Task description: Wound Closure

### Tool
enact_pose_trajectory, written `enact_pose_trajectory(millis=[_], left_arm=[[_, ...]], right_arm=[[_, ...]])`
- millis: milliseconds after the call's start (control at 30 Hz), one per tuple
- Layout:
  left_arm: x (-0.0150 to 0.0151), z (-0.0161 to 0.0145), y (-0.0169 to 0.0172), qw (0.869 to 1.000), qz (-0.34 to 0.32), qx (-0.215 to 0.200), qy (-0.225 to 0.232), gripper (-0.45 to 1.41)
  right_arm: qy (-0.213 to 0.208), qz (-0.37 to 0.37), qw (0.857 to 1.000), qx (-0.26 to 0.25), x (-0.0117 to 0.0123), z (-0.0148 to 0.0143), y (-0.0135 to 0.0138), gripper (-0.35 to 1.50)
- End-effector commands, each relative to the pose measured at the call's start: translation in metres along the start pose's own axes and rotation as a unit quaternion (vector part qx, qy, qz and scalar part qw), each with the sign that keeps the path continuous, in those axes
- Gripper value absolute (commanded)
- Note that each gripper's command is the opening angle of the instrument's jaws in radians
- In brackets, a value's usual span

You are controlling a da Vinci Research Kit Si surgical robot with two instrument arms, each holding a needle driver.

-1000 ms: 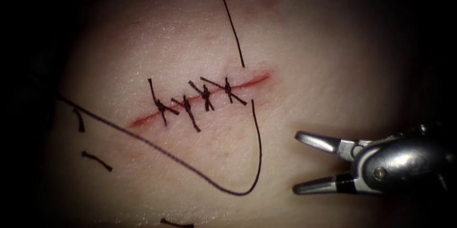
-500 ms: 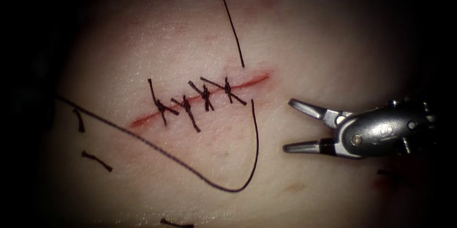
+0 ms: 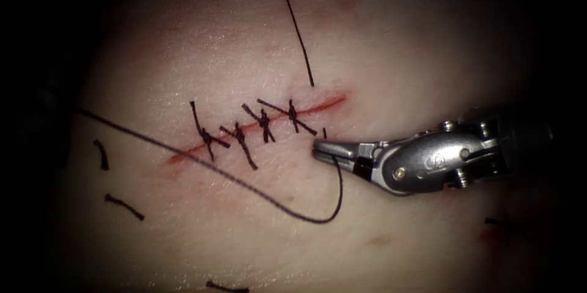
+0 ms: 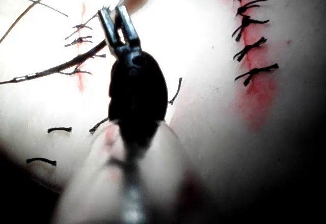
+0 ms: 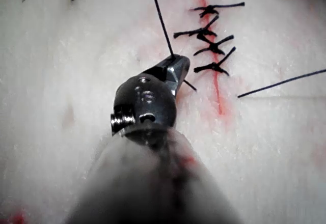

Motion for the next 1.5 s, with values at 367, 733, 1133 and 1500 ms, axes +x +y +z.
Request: enact_pose_trajectory(millis=[367,733,1133,1500], left_arm=[[-0.0013,0.0014,0.0009,1.000,-0.003,-0.001,0.002,-0.45],[-0.0020,0.0023,0.0017,1.000,-0.005,-0.010,-0.001,-0.45],[-0.0021,0.0025,0.0018,1.000,-0.008,-0.010,-0.001,-0.45],[-0.0023,0.0026,0.0018,1.000,-0.007,-0.011,-0.002,-0.45]], right_arm=[[0.006,-0.016,0.997,0.073,0.0057,-0.0020,-0.0054,-0.35],[0.009,-0.005,0.991,0.136,0.0106,-0.0032,-0.0092,-0.35],[0.011,0.034,0.977,0.210,0.0137,-0.0033,-0.0129,-0.35],[0.010,0.044,0.972,0.230,0.0147,-0.0036,-0.0139,-0.35]])
